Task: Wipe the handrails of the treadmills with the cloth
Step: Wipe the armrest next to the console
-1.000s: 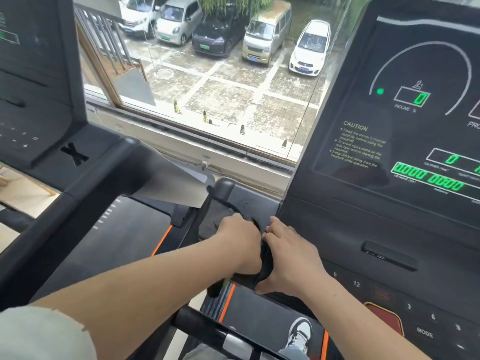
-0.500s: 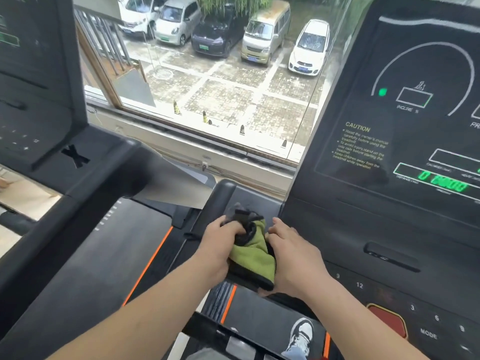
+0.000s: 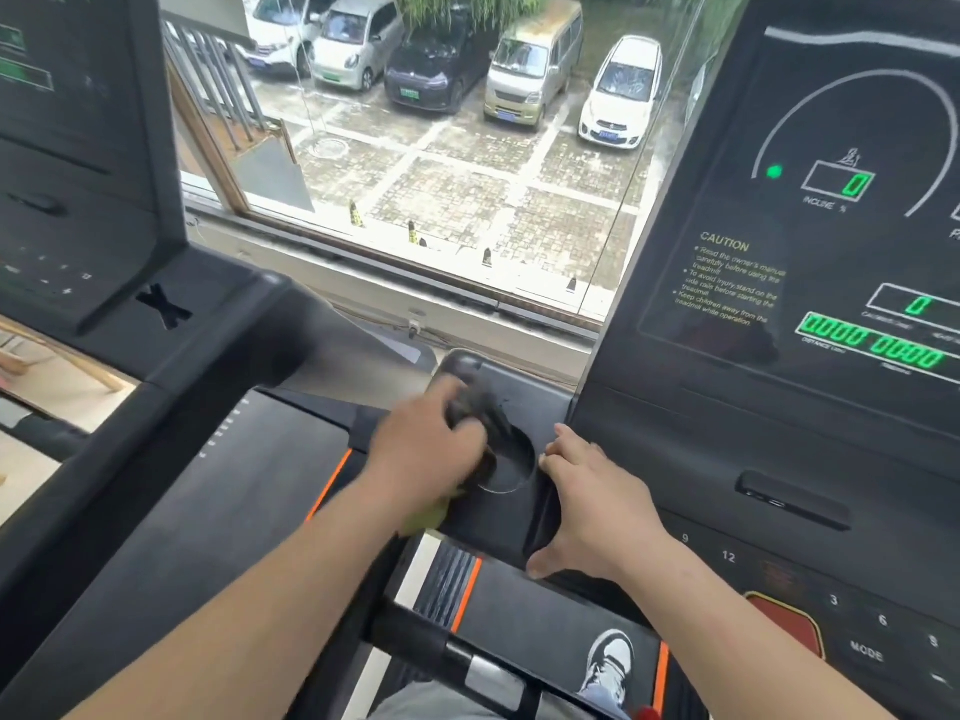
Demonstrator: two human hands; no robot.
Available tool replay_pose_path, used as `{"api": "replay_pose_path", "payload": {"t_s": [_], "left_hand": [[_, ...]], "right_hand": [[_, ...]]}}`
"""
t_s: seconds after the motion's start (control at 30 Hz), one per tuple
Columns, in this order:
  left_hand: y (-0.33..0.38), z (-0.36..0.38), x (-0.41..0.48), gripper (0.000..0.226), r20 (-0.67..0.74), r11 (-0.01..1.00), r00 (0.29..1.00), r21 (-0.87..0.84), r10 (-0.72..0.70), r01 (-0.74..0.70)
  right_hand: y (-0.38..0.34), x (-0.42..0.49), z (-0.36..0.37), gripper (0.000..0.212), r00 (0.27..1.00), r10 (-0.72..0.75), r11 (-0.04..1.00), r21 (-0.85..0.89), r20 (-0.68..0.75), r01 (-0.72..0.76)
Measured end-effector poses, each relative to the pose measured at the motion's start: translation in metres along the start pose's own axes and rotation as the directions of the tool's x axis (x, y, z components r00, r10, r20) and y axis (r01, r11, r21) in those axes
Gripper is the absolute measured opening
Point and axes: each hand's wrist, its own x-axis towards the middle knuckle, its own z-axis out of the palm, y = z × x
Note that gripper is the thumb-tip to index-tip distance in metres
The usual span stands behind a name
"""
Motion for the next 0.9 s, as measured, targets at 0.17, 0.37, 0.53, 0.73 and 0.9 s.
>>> {"api": "replay_pose_path", "payload": {"t_s": [0.17,0.37,0.53,0.73,0.9], "left_hand": [[0.012,0.054,-0.015,0.043,0.434,0.663,0.880,0.603,0.194,-0.444],[0.024,0.049,-0.014,0.020,0.282,0.869,0.954,0.443,0.098,-0.220],[0.014,0.016,-0.024,0.012,0.052,0.959,0.976,-0.179,-0.212,0.218],[0.003,0.006,-0.017,0.040,-0.159,0.983,0.980,0.157,0.117,-0.092],[-0.012,0.050,0.010,0.073,0.360,0.708,0.906,0.578,0.223,-0.405]], "right_hand": [[-0.001,0.000,-0.002,0.108,1.000,0.027,1.000,-0.003,0.012,-0.027],[0.000,0.001,-0.002,0.111,1.000,0.014,1.000,0.004,0.005,-0.014],[0.000,0.001,-0.001,0.106,1.000,-0.011,1.000,0.012,-0.027,0.011],[0.005,0.004,0.002,0.110,0.999,-0.040,0.999,0.020,-0.028,0.041],[0.008,0.008,0.005,0.109,0.998,-0.050,0.998,0.020,-0.032,0.051]]}}
